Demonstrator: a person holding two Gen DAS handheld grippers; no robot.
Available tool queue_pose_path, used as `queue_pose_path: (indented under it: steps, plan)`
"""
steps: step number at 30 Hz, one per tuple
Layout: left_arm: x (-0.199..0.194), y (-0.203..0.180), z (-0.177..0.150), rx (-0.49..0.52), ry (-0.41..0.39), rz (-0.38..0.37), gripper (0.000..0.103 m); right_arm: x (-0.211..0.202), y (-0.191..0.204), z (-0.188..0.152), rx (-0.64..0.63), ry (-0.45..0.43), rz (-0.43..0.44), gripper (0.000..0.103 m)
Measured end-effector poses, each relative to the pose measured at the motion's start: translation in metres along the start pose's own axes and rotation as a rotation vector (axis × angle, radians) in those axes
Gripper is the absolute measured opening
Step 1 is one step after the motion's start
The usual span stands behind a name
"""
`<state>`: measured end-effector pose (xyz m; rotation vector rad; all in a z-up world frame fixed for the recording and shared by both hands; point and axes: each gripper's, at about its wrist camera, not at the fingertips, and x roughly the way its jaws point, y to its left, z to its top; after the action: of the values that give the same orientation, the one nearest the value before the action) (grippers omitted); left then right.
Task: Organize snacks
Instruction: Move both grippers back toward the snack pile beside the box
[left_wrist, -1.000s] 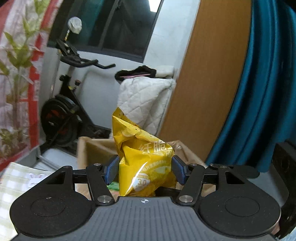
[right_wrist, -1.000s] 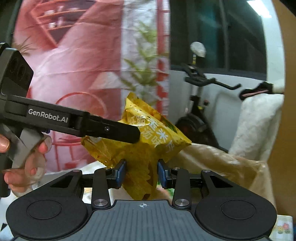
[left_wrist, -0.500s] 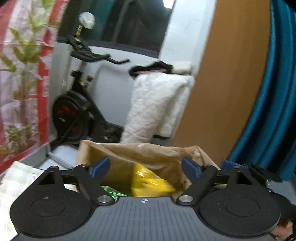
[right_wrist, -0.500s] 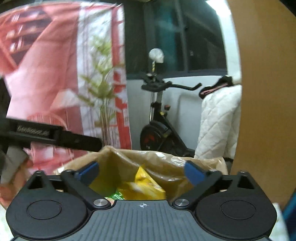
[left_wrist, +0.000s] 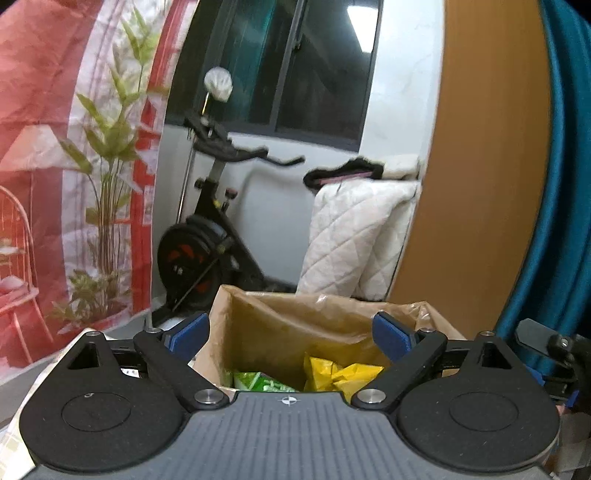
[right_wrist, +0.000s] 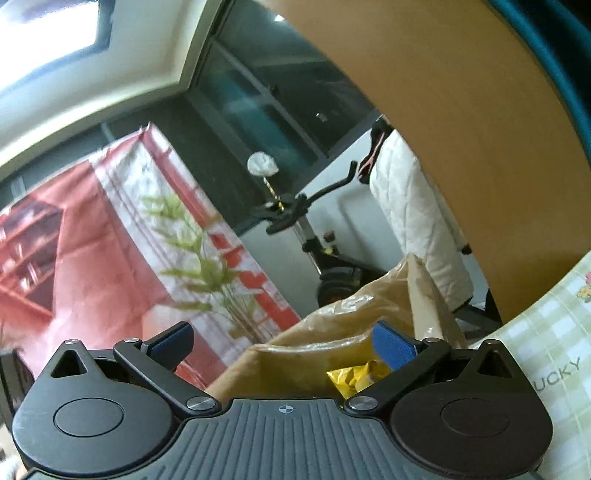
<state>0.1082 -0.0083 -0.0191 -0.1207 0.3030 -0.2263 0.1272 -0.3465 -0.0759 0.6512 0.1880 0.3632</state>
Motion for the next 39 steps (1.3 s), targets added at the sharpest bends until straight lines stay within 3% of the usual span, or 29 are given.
queue_pose_path:
  steps: [5, 13, 17, 24, 29, 35, 39]
  plan:
    - [-0.013, 0.002, -0.014, 0.006, -0.051, -0.031, 0.096, -0.017, 0.008, -0.005, -0.078, -0.011, -0.038, 0.103]
    - [-0.026, 0.015, -0.04, -0.029, 0.022, 0.049, 0.098, -0.042, 0.019, -0.017, -0.222, 0.052, -0.085, 0.103]
    - [-0.032, 0.022, -0.05, -0.052, 0.035, 0.046, 0.098, -0.046, 0.022, -0.026, -0.272, 0.055, -0.117, 0.103]
    - [-0.036, 0.019, -0.069, 0.033, 0.07, 0.197, 0.099, -0.055, 0.031, -0.051, -0.446, 0.048, -0.222, 0.103]
    - [-0.041, 0.023, -0.078, 0.033, 0.072, 0.192, 0.1, -0.053, 0.026, -0.058, -0.388, 0.128, -0.243, 0.103]
    - [-0.042, 0.02, -0.094, 0.057, 0.068, 0.211, 0.103, -0.059, 0.02, -0.075, -0.402, 0.109, -0.251, 0.103]
    - [-0.043, 0.024, -0.104, 0.045, 0.106, 0.204, 0.103, -0.059, 0.014, -0.093, -0.371, 0.172, -0.24, 0.103]
